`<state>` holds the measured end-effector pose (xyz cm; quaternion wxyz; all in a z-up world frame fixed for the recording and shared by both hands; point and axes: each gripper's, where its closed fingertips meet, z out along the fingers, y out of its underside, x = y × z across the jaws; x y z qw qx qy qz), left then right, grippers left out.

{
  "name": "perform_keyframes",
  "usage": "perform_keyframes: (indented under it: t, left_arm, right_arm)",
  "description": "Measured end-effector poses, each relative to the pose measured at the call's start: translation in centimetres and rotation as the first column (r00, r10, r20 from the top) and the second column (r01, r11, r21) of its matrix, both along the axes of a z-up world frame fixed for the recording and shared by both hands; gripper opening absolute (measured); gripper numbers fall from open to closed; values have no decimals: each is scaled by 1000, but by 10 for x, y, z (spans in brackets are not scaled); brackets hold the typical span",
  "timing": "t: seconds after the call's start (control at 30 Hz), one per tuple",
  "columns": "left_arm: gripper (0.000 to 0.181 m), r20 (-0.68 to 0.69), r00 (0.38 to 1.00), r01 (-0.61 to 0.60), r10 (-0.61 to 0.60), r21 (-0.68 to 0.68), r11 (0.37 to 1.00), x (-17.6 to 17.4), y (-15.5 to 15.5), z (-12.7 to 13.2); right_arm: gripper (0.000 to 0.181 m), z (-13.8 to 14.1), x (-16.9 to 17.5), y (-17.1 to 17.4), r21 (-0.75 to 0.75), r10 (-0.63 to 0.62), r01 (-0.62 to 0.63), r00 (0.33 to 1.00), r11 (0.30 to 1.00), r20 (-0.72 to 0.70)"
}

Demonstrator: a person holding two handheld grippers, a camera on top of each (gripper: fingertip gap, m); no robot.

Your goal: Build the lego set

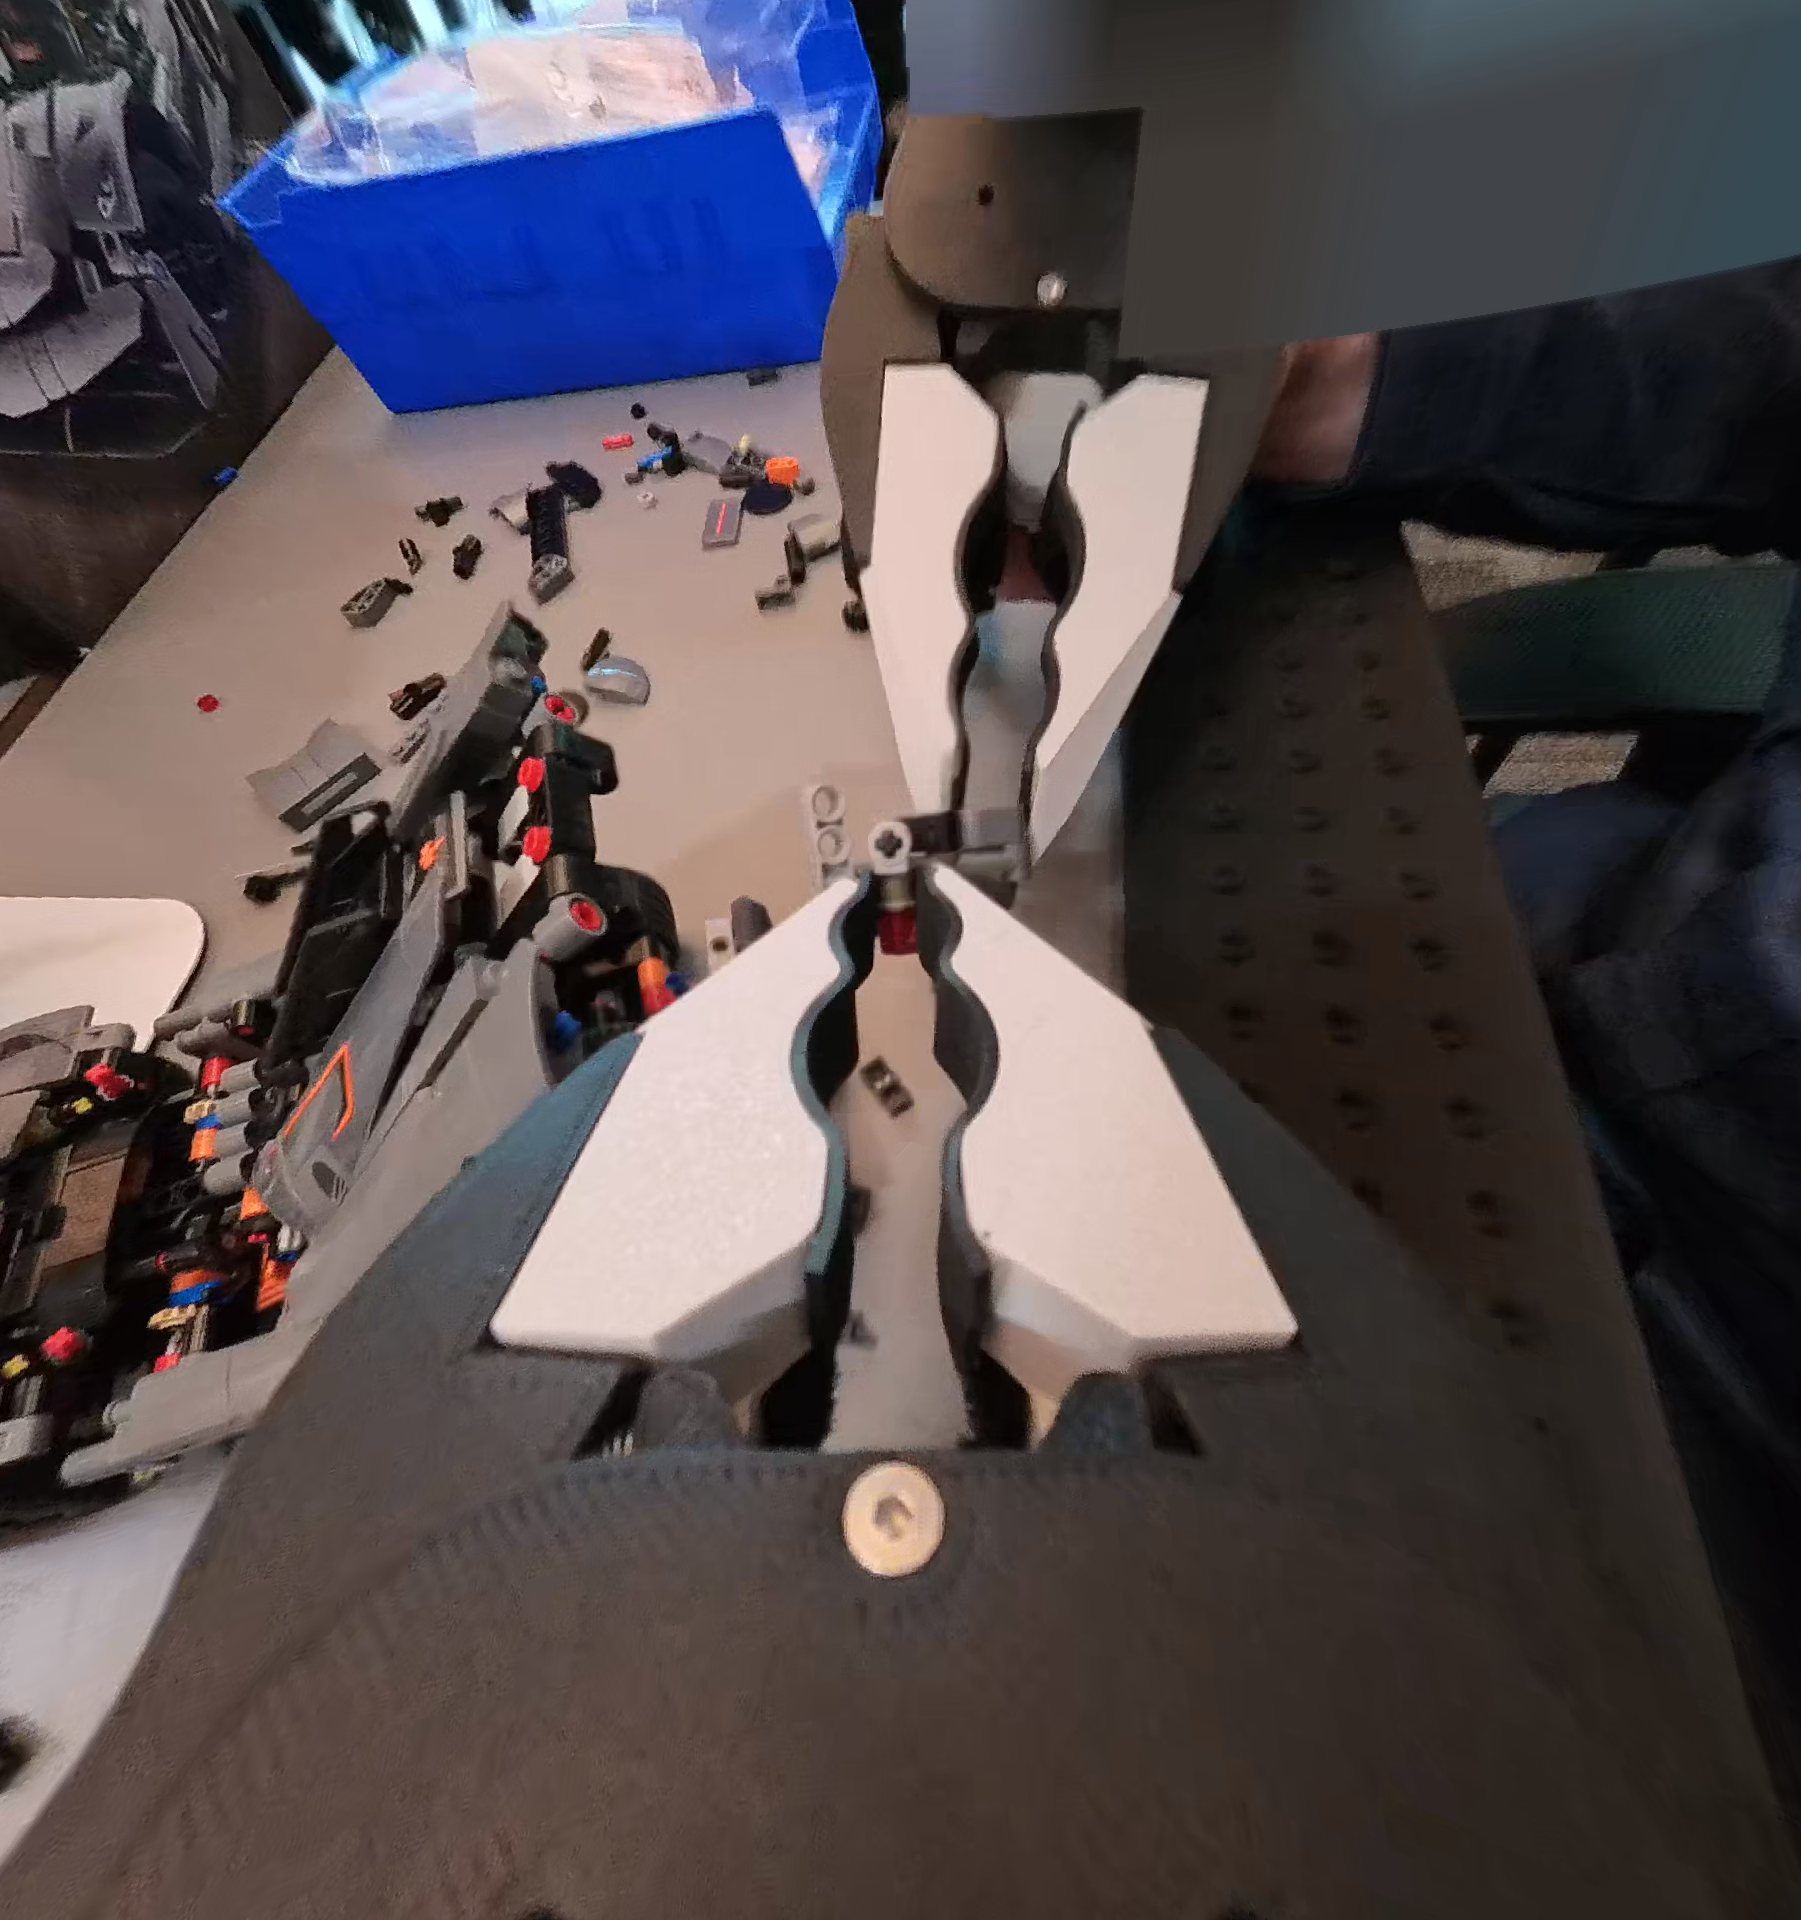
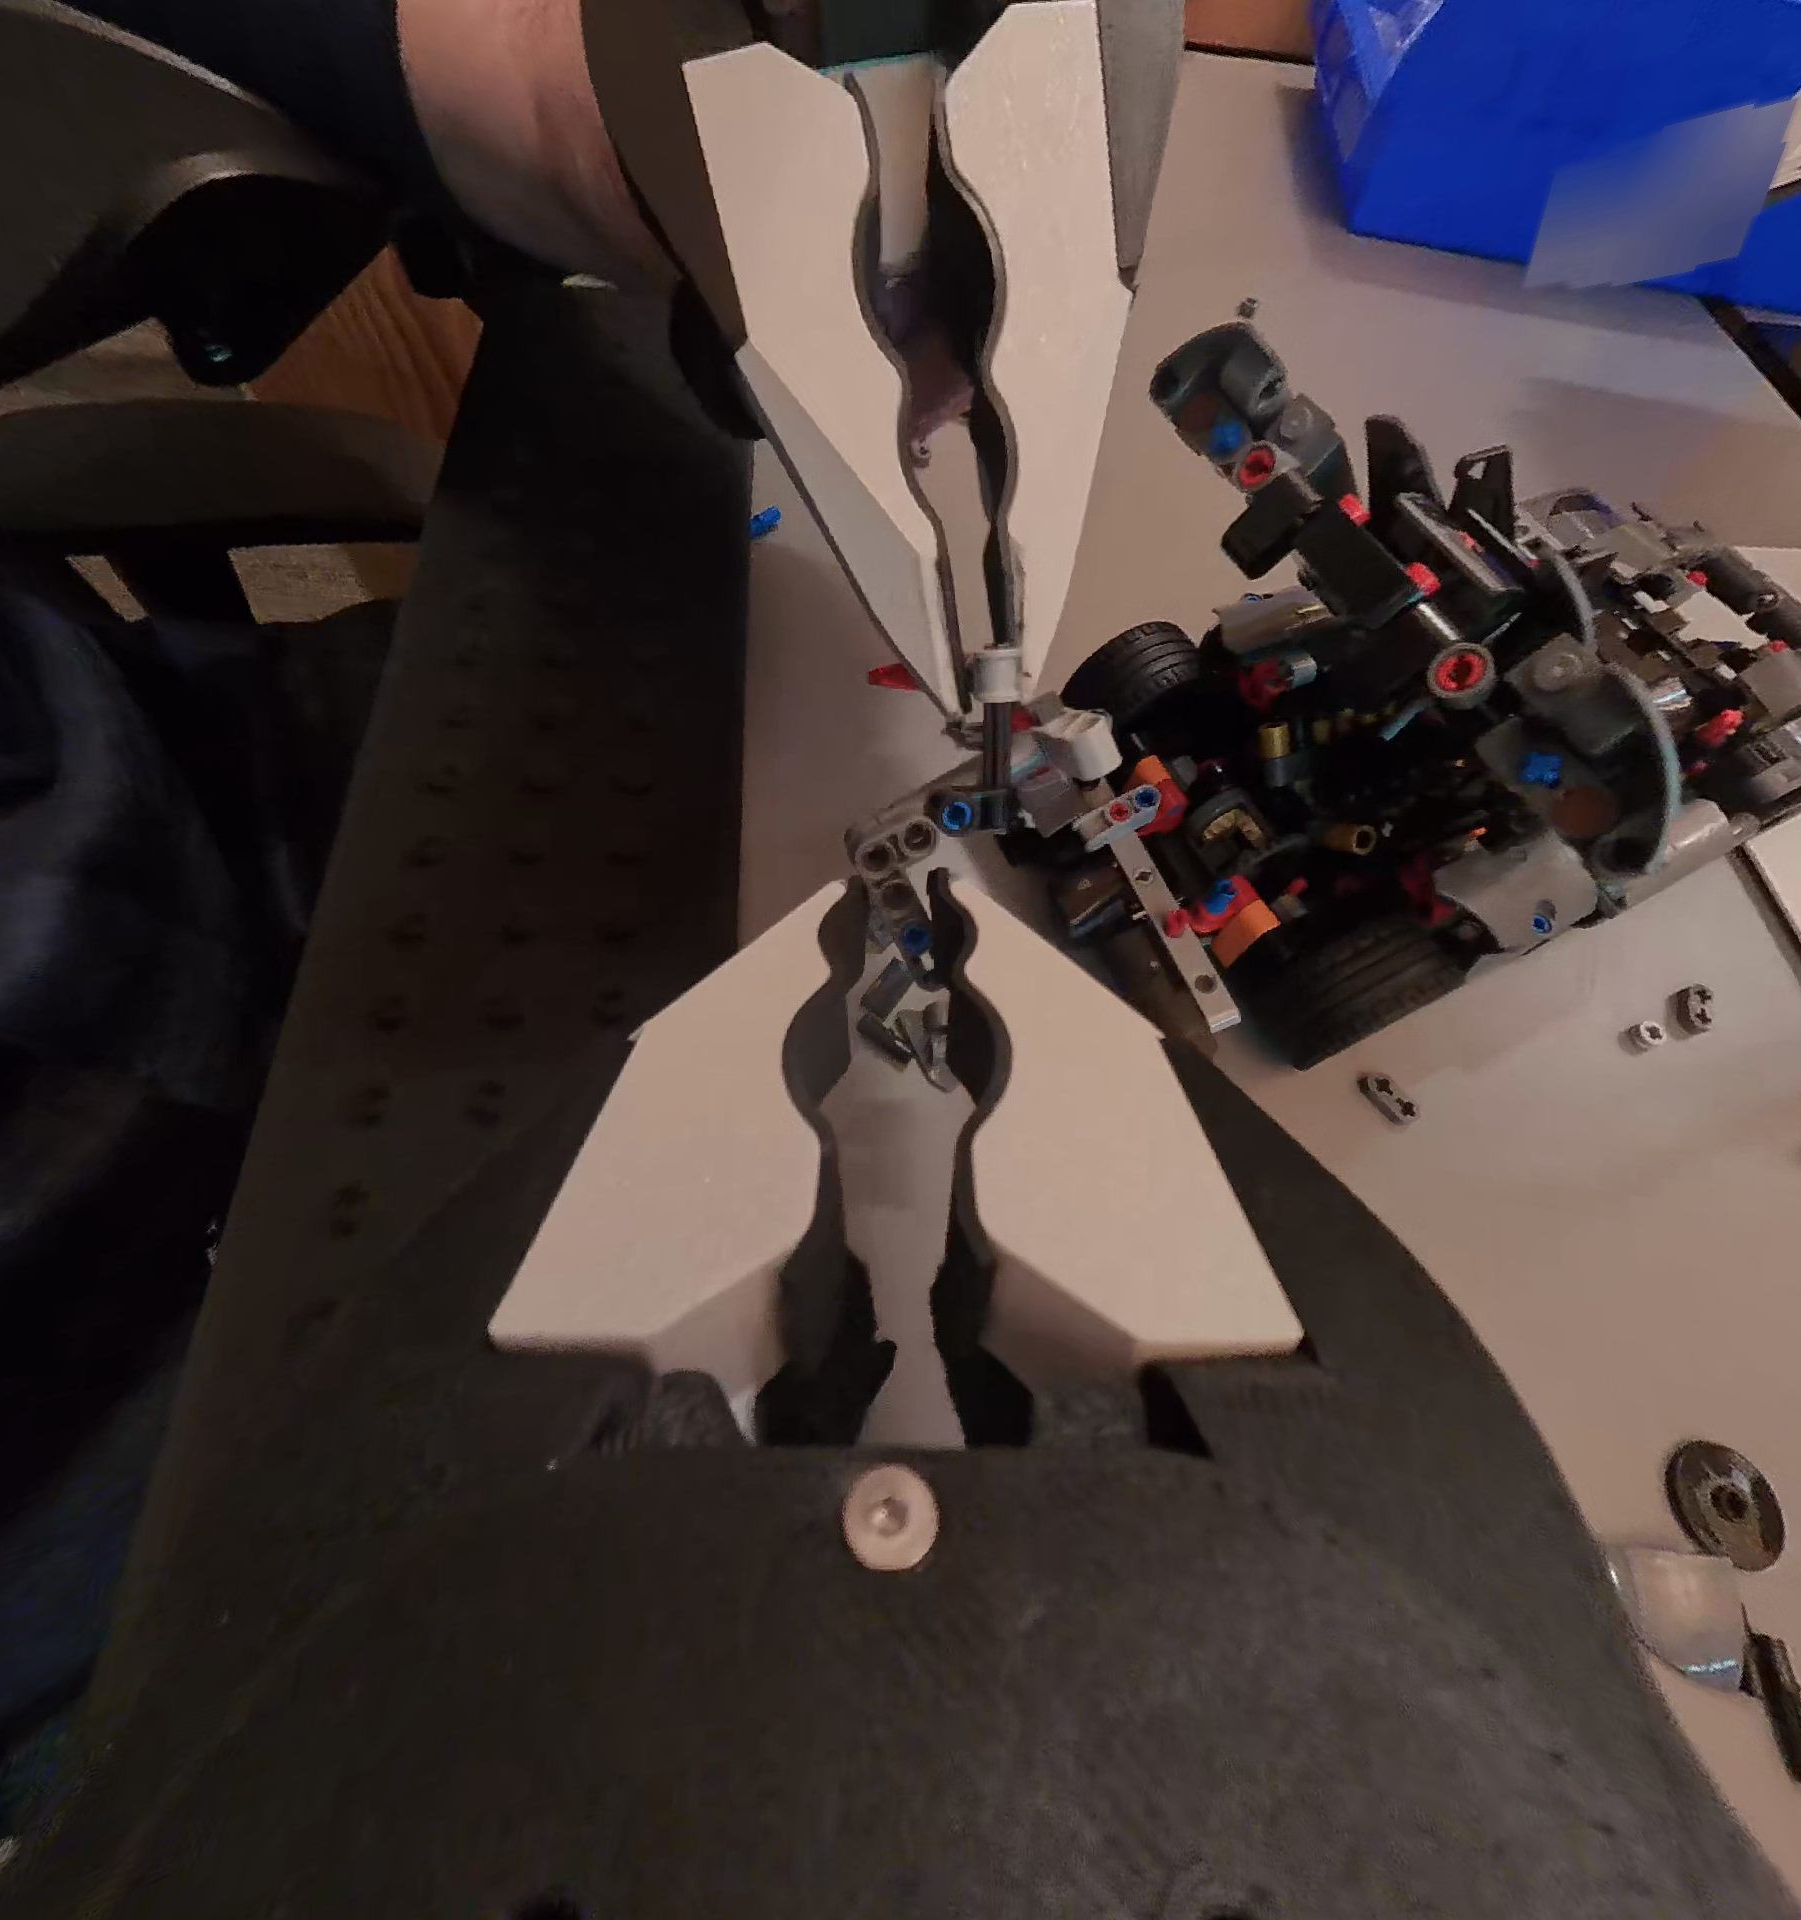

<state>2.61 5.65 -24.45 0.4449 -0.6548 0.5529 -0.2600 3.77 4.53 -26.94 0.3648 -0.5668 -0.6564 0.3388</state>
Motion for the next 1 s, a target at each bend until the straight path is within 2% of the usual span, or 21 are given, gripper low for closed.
perform_keyframes:
  t: [0.17,0.3,0.7,1.0]
  left_arm:
    - [5,-188,982,17,-5,62,998,-5,-2,-22]
    - [5,-248,969,26,-8,68,997,-6,-4,-32]
    - [5,-189,982,-15,16,3,1000,-6,0,-30]
    - [4,-167,985,-35,42,39,999,-6,5,-26]
  right_arm:
    - [7,-13,2,-8,27,45,-47,996,999,74]
    - [6,-23,1,-12,37,60,-65,991,997,119]
    - [5,-7,2,-14,-35,70,-69,997,997,31]
    - [10,-10,2,-8,-38,39,-37,999,999,33]
